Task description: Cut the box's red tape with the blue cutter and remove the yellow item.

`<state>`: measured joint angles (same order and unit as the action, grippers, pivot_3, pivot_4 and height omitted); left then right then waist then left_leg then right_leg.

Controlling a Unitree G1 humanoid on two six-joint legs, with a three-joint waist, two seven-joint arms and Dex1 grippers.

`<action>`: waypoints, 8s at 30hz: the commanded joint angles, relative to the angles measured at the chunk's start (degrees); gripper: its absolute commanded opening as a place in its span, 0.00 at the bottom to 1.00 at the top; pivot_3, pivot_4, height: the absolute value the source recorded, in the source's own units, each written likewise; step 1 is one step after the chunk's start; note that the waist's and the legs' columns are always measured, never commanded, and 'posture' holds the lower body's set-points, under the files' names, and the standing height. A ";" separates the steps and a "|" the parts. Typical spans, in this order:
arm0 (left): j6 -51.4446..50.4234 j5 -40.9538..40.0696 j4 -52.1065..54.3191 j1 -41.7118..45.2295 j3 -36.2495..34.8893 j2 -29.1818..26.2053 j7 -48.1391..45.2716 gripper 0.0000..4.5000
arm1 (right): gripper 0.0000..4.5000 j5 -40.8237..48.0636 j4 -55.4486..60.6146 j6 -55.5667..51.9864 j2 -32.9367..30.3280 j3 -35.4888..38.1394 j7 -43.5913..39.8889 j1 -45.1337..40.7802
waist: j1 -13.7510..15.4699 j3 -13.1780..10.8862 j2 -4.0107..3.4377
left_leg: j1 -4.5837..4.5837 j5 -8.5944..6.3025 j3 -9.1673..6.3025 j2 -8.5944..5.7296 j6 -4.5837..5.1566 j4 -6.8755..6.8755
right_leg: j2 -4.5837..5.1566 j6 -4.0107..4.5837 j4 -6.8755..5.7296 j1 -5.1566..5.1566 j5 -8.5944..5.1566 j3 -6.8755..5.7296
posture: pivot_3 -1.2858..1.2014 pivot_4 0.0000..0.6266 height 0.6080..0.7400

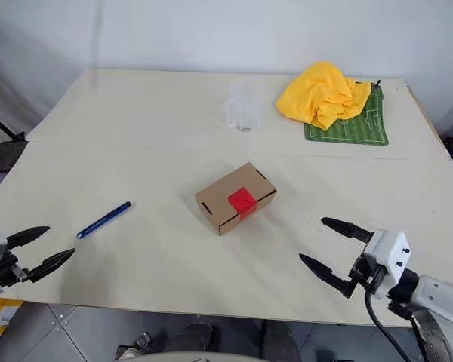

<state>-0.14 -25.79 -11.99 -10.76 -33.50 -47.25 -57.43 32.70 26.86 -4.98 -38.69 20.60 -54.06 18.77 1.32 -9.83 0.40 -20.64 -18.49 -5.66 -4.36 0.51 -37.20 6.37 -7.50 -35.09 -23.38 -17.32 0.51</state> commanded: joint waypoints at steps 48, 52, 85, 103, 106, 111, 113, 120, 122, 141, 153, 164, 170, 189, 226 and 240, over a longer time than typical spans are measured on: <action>-37.36 8.38 18.06 33.62 41.89 30.53 13.78 0.01 | 0.00 -20.02 -25.23 -21.48 6.57 -29.02 5.71 -48.84 | -1.26 -0.04 0.08 | -0.91 0.11 0.15 -0.10 -0.17 -0.99 | -0.57 -0.06 -0.95 -1.02 0.05 -0.02 | 0.52 0.24 1.00; -38.14 8.37 19.24 33.45 42.28 29.47 13.70 0.01 | 0.00 -22.41 -32.18 -17.83 6.16 -30.04 3.11 -51.30 | -1.32 -0.04 0.08 | -0.91 0.11 0.15 -0.07 -0.18 -0.98 | -0.58 -0.05 -0.94 -1.04 0.05 -0.03 | 0.52 0.24 1.00; -4.66 2.13 -14.94 8.38 -2.22 -11.57 -15.63 0.99 | 1.00 9.11 2.72 -13.70 -0.41 -4.70 -12.00 -19.47 | -1.08 -0.26 -0.30 | -0.42 -0.16 0.08 0.20 -0.22 -0.69 | -0.34 0.22 -0.59 -0.52 -0.06 -0.08 | 0.52 0.24 1.00; 3.32 5.00 -25.71 21.33 8.24 -9.23 -19.22 0.99 | 1.00 9.96 9.02 -10.20 -3.80 -1.84 -10.93 -12.43 | -0.01 -0.15 -0.08 | -0.45 -0.28 -0.12 0.09 -0.05 -0.73 | -0.16 0.18 -0.46 -0.34 -0.04 -0.09 | 0.52 0.24 1.00; 6.26 9.01 -30.92 25.11 12.42 -7.63 -16.06 0.99 | 1.00 10.36 9.73 -10.75 -4.49 -2.17 -10.73 -11.82 | -0.35 -0.14 -0.06 | -0.41 -0.26 -0.04 0.10 -0.07 -0.74 | -0.25 0.14 -0.51 -0.37 -0.02 -0.19 | 0.52 0.24 1.00; 8.27 13.43 -36.97 29.82 17.17 -5.37 -11.22 0.99 | 1.00 10.16 10.13 -11.31 -5.30 -2.35 -9.97 -11.57 | -0.52 -0.13 -0.05 | -0.42 -0.26 -0.01 0.12 -0.07 -0.76 | -0.34 0.13 -0.75 -0.42 -0.02 -0.26 | 0.52 0.24 1.00; 6.52 14.38 -37.08 30.75 18.92 -4.61 -10.43 0.95 | 1.00 10.08 10.46 -11.41 -5.29 -2.52 -9.26 -11.56 | -0.21 -0.12 -0.07 | -0.39 -0.26 0.00 0.10 -0.07 -0.80 | -0.31 0.13 -0.71 -0.40 -0.02 -0.25 | 0.52 0.24 1.00; 3.13 14.62 -31.35 27.84 21.58 -3.70 -9.16 0.56 | 1.00 10.06 11.89 -11.37 -4.87 -2.72 -7.14 -10.64 | 0.04 0.04 -0.34 | -0.27 -0.24 0.00 0.07 -0.07 -0.83 | -0.22 0.13 -0.67 -0.29 -0.02 -0.13 | 0.52 0.24 1.00; 2.61 14.48 -29.96 27.12 21.67 -3.54 -8.50 0.43 | 1.00 10.14 12.17 -11.32 -4.89 -2.76 -6.73 -10.43 | 0.05 0.11 -0.45 | -0.22 -0.25 0.00 0.07 -0.07 -0.83 | -0.21 0.13 -0.66 -0.24 -0.02 -0.10 | 0.52 0.24 1.00; -1.83 13.25 -21.44 25.57 22.24 -2.71 -7.12 0.10 | 1.00 9.72 12.97 -10.97 -4.53 -3.80 -5.40 -8.50 | 0.37 0.16 -0.54 | 0.08 -0.31 -0.06 0.01 0.15 -0.77 | -0.11 0.13 -0.68 0.04 -0.02 -0.02 | 0.52 0.24 1.00; -8.09 8.56 12.71 28.15 32.51 -0.09 -13.84 0.10 | 1.00 16.56 15.38 -15.94 -7.78 2.94 -5.64 -1.25 | 1.00 0.05 -0.34 | -0.49 -0.21 -0.30 0.02 -0.05 -0.87 | -0.07 0.09 -0.40 -0.17 0.02 -0.08 | 0.52 0.24 1.00; -20.03 24.16 25.84 34.40 55.96 12.37 -4.33 0.10 | 0.86 8.73 21.14 -20.76 -7.95 1.26 1.42 11.39 | 0.16 -0.09 -0.13 | -0.48 -0.24 -0.04 0.05 0.05 -0.85 | -0.39 -0.07 -0.22 -0.18 0.10 -0.07 | 0.52 0.24 1.00; -28.30 26.98 34.62 35.24 62.38 10.63 -6.42 0.10 | 0.39 3.84 22.73 -22.55 -8.40 -6.84 5.22 8.02 | 0.17 -0.08 -0.15 | -0.44 -0.22 -0.07 0.11 -0.01 -0.85 | -0.41 -0.05 -0.26 -0.20 0.09 -0.01 | 0.52 0.24 1.00; -42.61 27.30 38.74 38.02 67.96 12.30 -2.14 0.10 | 0.00 -18.79 12.97 -22.19 -11.79 -33.15 10.43 -11.28 | 0.46 -0.06 -0.11 | -0.45 -0.21 -0.14 -0.01 0.01 -0.90 | -0.58 -0.04 -0.19 -0.14 0.09 -0.11 | 0.52 0.24 1.00; -43.37 26.58 36.52 41.23 69.06 13.62 -1.87 0.10 | 0.00 -16.84 7.68 -18.86 -11.56 -28.46 0.81 -10.24 | 1.63 0.00 -0.01 | -0.47 -0.18 -0.10 -0.03 0.08 -0.98 | -0.59 -0.13 -0.09 -0.07 0.14 -0.09 | 0.52 0.24 1.00; -43.82 26.13 36.91 41.56 69.45 12.95 -2.07 0.10 | 0.00 -7.99 10.40 -21.32 -9.12 -24.89 -2.49 -11.84 | 1.58 0.00 -0.01 | -0.47 -0.17 -0.11 0.01 0.05 -0.97 | -0.62 -0.13 -0.14 -0.10 0.13 -0.07 | 0.52 0.24 1.00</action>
<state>-43.48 0.21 24.73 30.95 34.81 -33.86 -59.46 22.59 34.76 -25.98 -46.99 -6.19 -56.02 6.39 2.90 -9.82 0.39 -21.11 -18.66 -5.77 -4.34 0.56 -38.17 5.75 -7.63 -35.22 -23.49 -17.19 0.44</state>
